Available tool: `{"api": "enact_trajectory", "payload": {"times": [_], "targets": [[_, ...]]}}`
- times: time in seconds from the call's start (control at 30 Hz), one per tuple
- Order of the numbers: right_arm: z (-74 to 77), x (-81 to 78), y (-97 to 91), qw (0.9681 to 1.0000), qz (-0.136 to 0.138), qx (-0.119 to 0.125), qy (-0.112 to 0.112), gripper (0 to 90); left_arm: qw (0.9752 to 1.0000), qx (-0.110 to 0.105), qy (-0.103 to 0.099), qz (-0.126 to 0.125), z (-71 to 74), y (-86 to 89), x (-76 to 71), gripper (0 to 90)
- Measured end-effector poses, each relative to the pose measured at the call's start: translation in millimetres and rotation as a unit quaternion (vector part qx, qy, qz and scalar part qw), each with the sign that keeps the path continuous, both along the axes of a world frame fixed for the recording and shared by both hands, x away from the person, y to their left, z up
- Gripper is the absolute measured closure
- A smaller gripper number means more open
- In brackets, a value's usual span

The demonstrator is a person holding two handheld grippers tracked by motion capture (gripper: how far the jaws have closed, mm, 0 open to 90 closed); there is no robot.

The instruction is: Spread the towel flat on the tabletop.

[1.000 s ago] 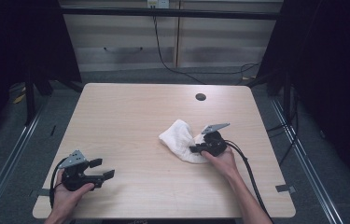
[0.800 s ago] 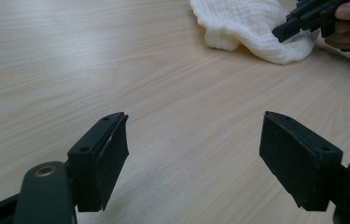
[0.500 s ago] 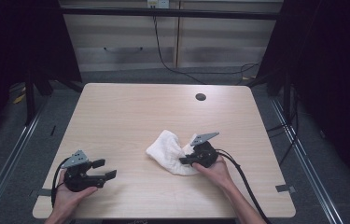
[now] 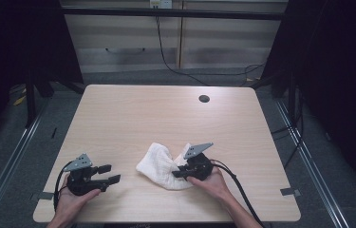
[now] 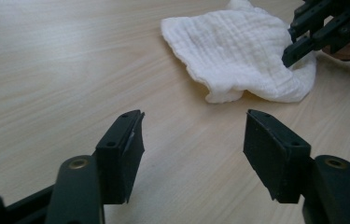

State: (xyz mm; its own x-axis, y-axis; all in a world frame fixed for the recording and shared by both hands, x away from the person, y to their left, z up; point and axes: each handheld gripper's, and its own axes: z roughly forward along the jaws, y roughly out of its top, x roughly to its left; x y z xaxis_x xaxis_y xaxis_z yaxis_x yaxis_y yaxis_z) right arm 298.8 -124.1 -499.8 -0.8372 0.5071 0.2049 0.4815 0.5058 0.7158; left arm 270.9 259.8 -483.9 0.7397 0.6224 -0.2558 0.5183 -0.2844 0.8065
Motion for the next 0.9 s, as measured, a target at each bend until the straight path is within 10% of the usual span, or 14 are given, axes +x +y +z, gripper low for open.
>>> {"api": "enact_trajectory", "payload": {"times": [0.4,0.63,0.9], "targets": [[43.5,-13.7,-44.7,0.9967,-0.052,0.051,-0.036,53.3,1.0,0.0,0.004,-0.008,10.5,-8.5,10.5,37.1],[44.2,13.2,-83.0,0.9922,-0.114,0.031,-0.037,57.4,0.9992,0.025,0.003,-0.033,19.6,-42.8,40.7,46.8],[30.5,48.7,-72.6,0.9919,-0.123,0.027,-0.02,60.9,0.9976,0.019,0.016,-0.065,3.9,-73.1,52.9,53.7]]}}
